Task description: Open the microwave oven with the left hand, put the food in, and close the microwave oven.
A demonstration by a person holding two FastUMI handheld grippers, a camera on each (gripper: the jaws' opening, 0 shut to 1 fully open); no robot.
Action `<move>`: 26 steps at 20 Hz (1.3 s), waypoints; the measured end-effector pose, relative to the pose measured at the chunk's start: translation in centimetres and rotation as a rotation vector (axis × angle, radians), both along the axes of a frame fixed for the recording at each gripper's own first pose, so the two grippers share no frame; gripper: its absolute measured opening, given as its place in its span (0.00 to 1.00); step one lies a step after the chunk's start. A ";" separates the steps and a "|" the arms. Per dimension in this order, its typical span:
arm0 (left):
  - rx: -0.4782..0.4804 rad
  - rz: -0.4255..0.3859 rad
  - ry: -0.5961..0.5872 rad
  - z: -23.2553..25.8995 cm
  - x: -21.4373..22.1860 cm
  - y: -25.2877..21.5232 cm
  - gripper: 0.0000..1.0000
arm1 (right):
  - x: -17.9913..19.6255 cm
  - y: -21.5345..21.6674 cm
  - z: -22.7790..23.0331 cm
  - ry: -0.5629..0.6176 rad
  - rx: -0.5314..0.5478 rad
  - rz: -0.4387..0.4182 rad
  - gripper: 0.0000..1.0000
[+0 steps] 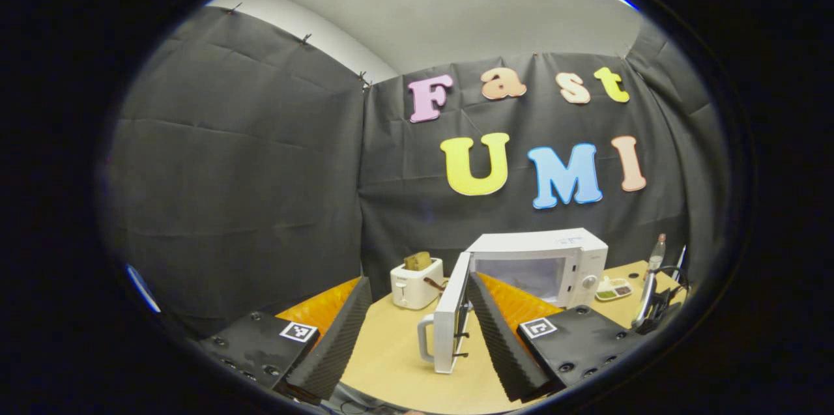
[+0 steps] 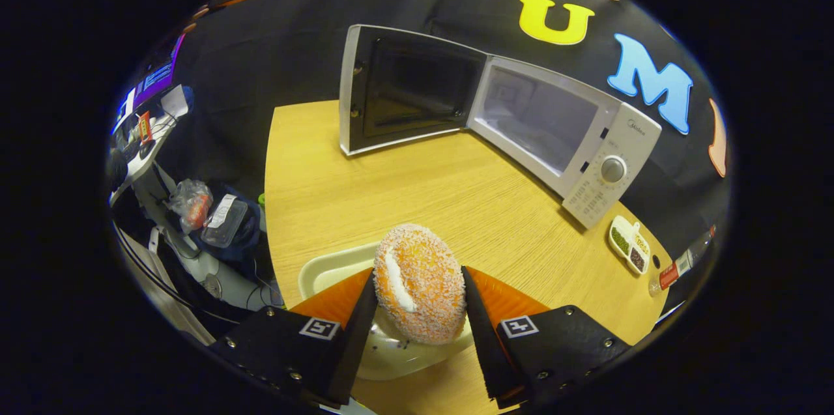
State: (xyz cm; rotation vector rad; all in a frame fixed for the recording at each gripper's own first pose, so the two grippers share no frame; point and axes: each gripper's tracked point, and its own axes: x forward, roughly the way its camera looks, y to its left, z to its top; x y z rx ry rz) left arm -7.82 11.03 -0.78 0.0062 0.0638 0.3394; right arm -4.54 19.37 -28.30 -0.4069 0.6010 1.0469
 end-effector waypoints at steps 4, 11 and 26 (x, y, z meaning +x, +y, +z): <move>-0.021 -0.028 -0.016 -0.6 3.0 0.5 0.98 | 3.7 1.2 2.7 -0.035 0.037 -0.066 0.75; -0.035 -0.048 -0.065 0.1 7.9 3.7 0.98 | 9.9 5.0 7.6 -0.099 0.107 -0.166 0.75; -0.036 0.077 -0.057 -2.8 9.4 15.8 0.98 | 22.2 16.0 8.8 -0.271 0.086 -0.206 0.75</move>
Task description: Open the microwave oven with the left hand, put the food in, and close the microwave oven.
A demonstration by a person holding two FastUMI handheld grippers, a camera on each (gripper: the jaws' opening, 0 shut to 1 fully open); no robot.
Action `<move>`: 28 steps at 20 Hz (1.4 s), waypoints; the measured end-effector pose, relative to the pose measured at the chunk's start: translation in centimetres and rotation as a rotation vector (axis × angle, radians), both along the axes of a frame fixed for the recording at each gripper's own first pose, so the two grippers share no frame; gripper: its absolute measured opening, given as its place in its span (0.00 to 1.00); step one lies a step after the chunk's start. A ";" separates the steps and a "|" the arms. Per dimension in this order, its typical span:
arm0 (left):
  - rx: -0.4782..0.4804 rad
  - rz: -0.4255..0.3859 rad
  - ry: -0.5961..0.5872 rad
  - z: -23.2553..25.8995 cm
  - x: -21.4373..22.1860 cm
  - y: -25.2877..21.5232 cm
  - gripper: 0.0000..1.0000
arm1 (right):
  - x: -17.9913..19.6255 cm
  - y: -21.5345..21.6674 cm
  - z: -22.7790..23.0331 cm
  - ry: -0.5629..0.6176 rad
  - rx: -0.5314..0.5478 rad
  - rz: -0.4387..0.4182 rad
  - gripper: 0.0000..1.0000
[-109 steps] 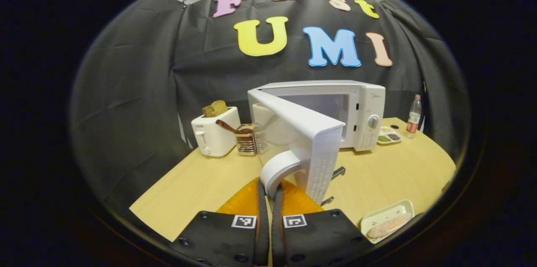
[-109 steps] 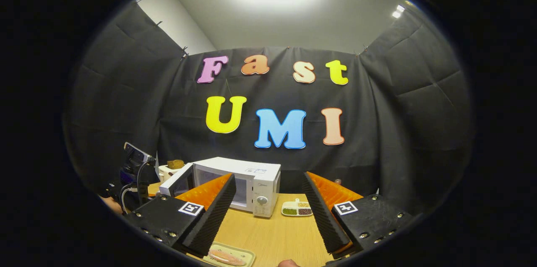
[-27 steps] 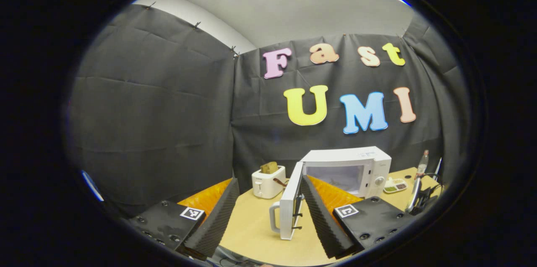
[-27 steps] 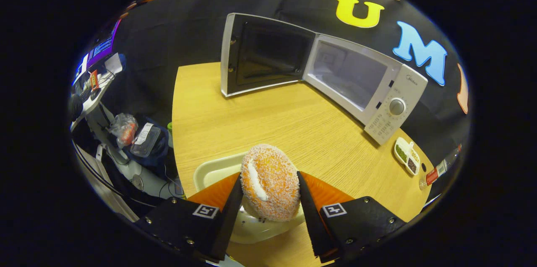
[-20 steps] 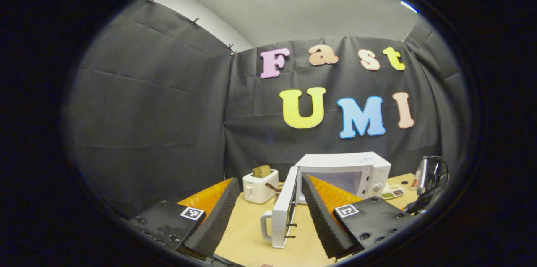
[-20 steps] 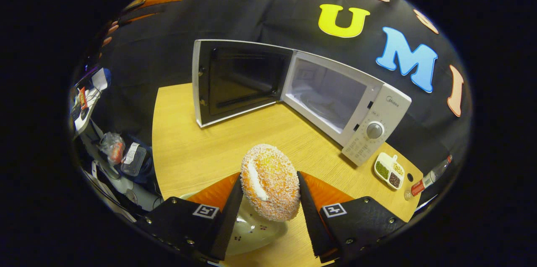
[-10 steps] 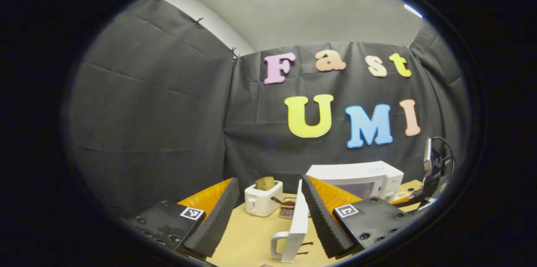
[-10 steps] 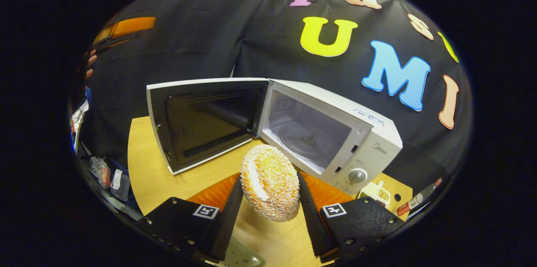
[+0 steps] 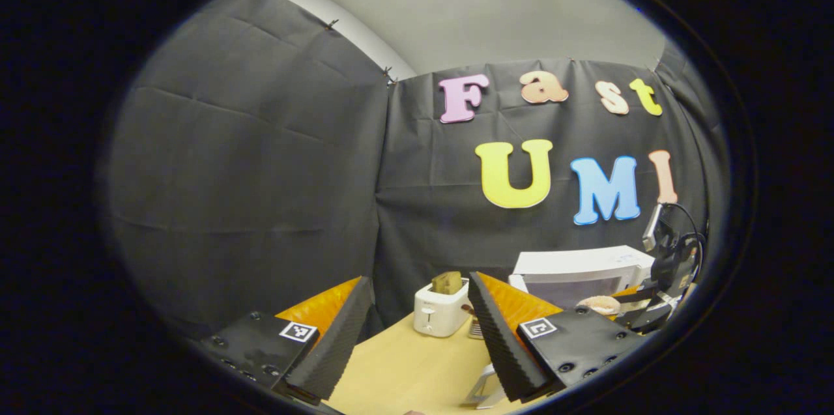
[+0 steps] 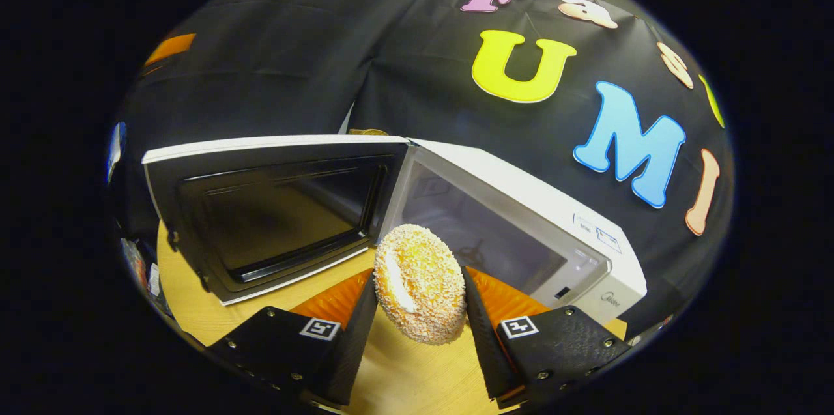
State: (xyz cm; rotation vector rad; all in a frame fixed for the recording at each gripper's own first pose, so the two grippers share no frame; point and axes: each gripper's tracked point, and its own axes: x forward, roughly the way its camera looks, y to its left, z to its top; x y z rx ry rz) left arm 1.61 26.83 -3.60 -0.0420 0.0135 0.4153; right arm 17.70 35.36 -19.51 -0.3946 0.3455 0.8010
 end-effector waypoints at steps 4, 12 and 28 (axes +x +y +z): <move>-0.007 0.039 0.019 -1.2 -0.2 2.9 0.98 | 3.5 1.9 -1.3 -0.039 -0.034 -0.025 0.75; -0.019 0.106 0.080 -3.9 -0.9 6.9 0.98 | 9.6 5.3 -5.7 -0.082 -0.115 -0.040 0.75; -0.025 0.032 0.152 -6.9 2.7 4.8 0.97 | 14.5 4.9 -10.8 -0.082 -0.219 -0.111 0.92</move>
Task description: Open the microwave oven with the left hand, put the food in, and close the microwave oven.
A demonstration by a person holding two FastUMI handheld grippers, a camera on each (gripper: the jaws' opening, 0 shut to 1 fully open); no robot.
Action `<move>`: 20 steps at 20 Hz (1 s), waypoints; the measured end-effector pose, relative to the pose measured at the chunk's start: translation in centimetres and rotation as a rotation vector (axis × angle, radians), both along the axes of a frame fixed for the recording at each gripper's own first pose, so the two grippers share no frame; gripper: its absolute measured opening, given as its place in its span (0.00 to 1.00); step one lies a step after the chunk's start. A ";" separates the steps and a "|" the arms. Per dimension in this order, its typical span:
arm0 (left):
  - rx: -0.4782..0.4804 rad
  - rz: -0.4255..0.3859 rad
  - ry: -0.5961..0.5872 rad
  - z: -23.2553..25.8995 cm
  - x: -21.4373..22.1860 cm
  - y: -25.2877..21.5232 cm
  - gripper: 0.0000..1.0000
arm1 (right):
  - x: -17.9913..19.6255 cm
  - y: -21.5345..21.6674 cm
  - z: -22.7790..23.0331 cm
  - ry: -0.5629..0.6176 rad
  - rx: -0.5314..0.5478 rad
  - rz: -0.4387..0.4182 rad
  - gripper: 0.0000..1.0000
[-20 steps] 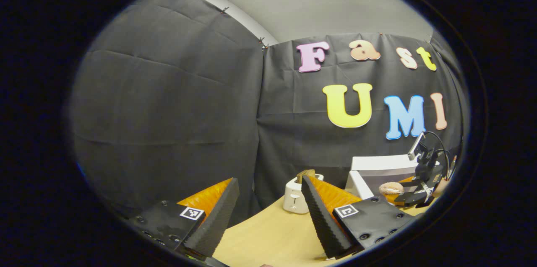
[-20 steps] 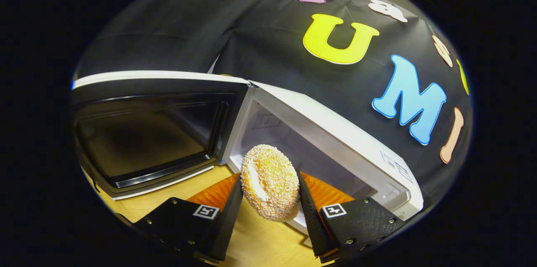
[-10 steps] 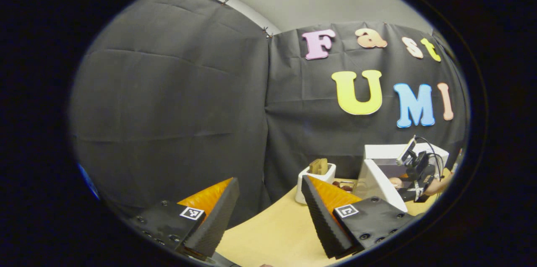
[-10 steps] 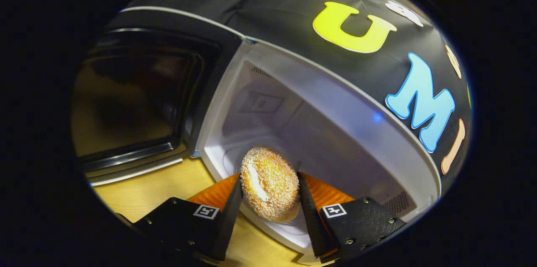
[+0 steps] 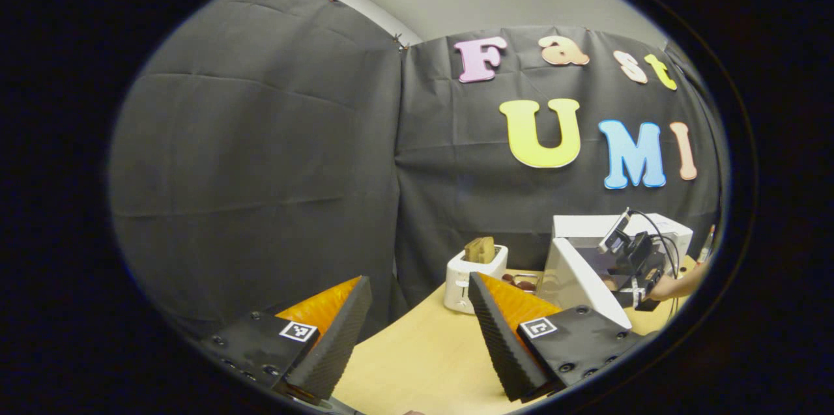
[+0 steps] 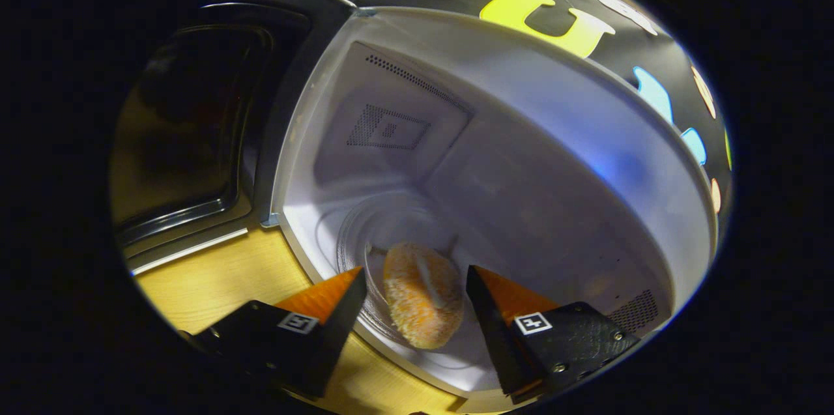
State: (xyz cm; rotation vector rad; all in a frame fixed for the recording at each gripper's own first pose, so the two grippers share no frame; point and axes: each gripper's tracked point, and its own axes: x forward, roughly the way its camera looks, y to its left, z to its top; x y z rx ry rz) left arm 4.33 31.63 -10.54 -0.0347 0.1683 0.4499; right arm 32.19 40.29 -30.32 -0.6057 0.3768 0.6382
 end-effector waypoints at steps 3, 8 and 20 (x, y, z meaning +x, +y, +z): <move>-0.009 -0.025 -0.002 -0.8 0.9 -0.7 0.96 | -1.7 -0.4 1.7 0.006 0.040 -0.001 0.98; -0.012 -0.046 0.015 -3.4 1.6 -1.8 0.98 | -5.4 -1.8 6.2 0.002 0.156 -0.012 0.98; -0.026 -0.120 0.125 -11.5 1.8 -6.2 0.96 | -15.0 -10.2 17.8 -0.091 0.388 -0.083 0.98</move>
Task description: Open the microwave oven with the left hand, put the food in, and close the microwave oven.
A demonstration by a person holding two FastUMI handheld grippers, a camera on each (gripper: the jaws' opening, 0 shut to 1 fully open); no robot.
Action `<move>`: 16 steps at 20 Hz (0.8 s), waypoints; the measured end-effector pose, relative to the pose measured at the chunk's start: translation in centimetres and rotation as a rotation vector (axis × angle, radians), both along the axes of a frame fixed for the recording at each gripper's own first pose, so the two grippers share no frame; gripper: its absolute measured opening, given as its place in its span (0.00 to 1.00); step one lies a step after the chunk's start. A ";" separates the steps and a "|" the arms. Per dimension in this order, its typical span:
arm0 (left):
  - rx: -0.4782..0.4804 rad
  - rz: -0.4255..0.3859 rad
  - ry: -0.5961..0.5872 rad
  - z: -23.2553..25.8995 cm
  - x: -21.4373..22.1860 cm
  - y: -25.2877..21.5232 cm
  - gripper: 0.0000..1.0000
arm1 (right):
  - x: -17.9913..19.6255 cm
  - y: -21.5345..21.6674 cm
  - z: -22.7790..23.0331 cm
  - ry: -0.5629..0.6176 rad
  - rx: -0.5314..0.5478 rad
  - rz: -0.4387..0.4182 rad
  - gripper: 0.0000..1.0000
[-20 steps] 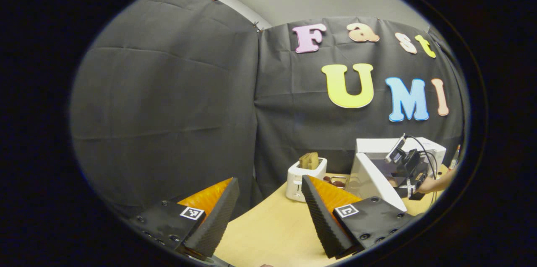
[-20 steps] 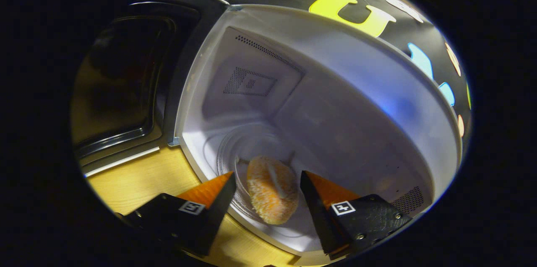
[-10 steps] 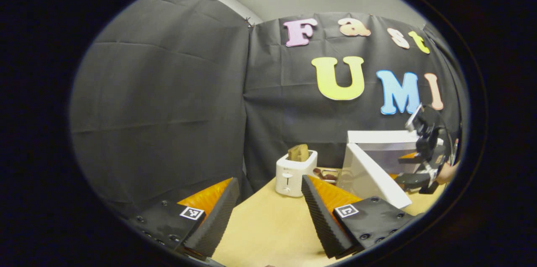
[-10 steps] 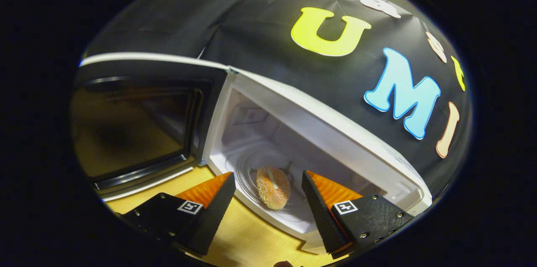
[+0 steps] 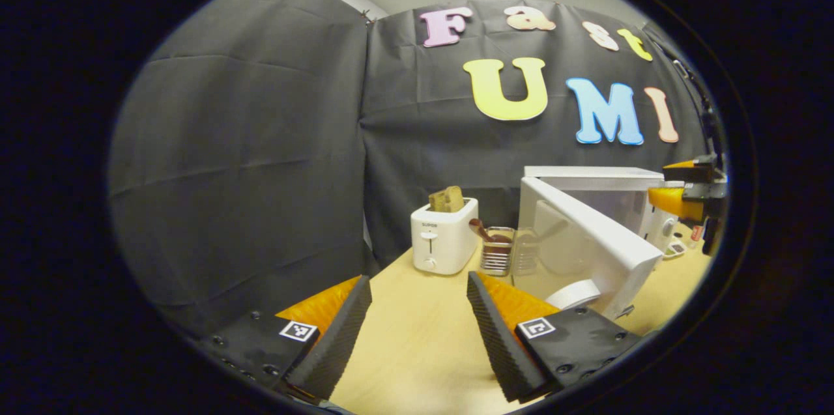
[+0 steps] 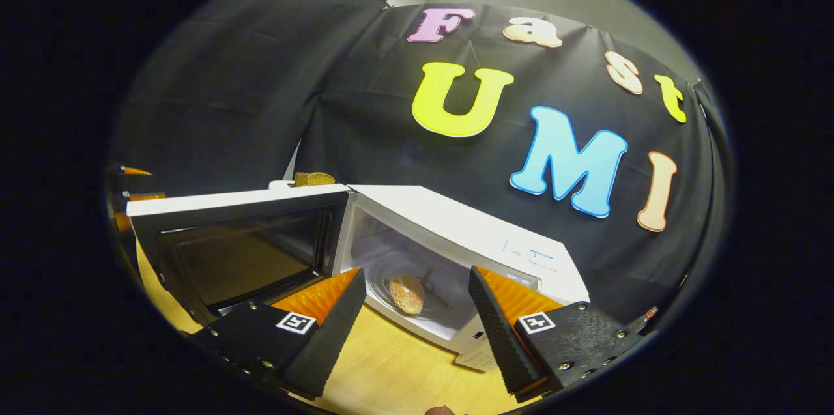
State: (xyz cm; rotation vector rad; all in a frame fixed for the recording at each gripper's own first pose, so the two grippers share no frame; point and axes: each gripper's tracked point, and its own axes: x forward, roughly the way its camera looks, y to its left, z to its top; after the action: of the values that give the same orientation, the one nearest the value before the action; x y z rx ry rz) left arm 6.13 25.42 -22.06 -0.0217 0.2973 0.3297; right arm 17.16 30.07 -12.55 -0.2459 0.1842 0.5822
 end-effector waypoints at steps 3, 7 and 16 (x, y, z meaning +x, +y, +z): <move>-0.019 -0.030 0.025 -1.1 0.2 -1.7 0.75 | -1.7 -2.1 1.6 -0.015 0.027 -0.018 0.97; -0.048 -0.074 0.039 -1.5 -0.2 -4.7 0.39 | -2.4 -4.8 2.2 -0.030 0.021 -0.053 0.97; -0.087 -0.161 0.052 -1.1 1.0 -10.0 0.10 | -3.2 -9.9 3.7 -0.029 0.070 -0.152 0.97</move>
State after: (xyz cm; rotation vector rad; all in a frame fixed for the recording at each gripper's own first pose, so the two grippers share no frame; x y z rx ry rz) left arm 7.08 15.45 -23.18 -0.0741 0.3627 0.1576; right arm 14.00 20.15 -8.85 -0.1708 0.1530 0.4334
